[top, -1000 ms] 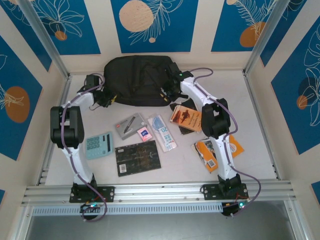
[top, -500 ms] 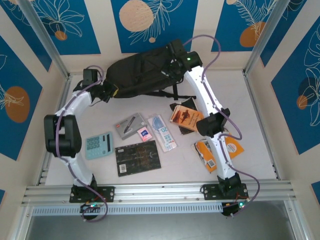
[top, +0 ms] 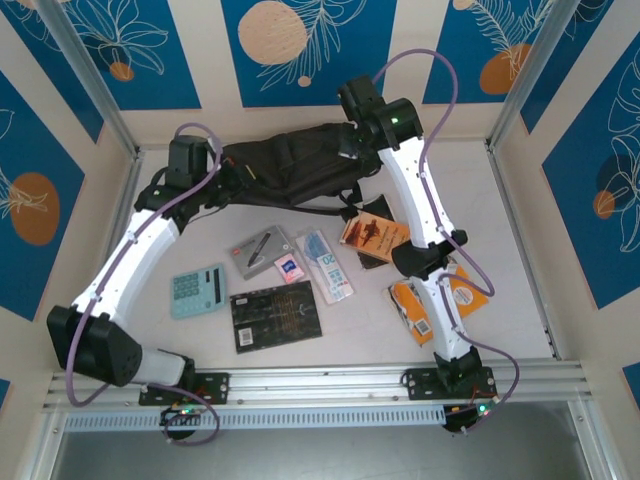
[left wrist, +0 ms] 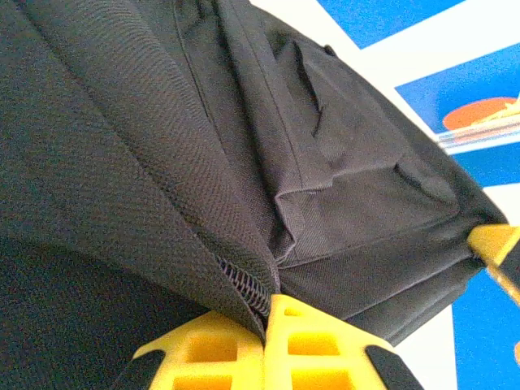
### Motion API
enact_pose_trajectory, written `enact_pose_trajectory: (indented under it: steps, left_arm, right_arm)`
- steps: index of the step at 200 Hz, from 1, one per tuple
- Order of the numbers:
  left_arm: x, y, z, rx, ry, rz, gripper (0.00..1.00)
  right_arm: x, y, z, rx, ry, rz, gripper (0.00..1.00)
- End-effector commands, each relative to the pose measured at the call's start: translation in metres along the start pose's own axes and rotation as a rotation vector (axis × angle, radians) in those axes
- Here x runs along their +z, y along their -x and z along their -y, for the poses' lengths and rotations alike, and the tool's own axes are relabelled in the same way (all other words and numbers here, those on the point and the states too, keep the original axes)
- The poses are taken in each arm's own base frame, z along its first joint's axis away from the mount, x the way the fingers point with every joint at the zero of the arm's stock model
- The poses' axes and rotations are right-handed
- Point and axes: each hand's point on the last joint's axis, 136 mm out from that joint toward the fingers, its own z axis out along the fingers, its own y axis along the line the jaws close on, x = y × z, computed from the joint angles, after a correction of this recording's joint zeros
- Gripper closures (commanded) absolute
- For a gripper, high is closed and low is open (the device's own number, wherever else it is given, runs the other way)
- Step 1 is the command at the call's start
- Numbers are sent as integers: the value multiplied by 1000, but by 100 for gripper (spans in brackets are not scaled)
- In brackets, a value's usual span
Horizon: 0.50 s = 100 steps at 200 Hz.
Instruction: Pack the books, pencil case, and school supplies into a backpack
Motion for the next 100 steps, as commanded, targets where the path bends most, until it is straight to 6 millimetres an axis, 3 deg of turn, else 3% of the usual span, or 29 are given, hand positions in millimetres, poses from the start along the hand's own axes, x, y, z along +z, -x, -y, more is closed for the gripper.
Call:
enact_pose_trajectory:
  steps: [1, 47, 73, 100]
  left_arm:
    - [-26, -10, 27, 78, -92, 11, 100]
    - [-38, -26, 21, 122, -88, -1, 100]
    - [-38, -32, 22, 134, -103, -21, 100]
    - [-39, -40, 19, 170, -99, -31, 100]
  right_arm:
    - [-49, -18, 17, -63, -33, -14, 92]
    - [-54, -27, 33, -102, -113, -48, 87]
    - [-56, -43, 61, -132, -233, -116, 87]
    - [-56, -74, 94, -130, -364, -210, 86]
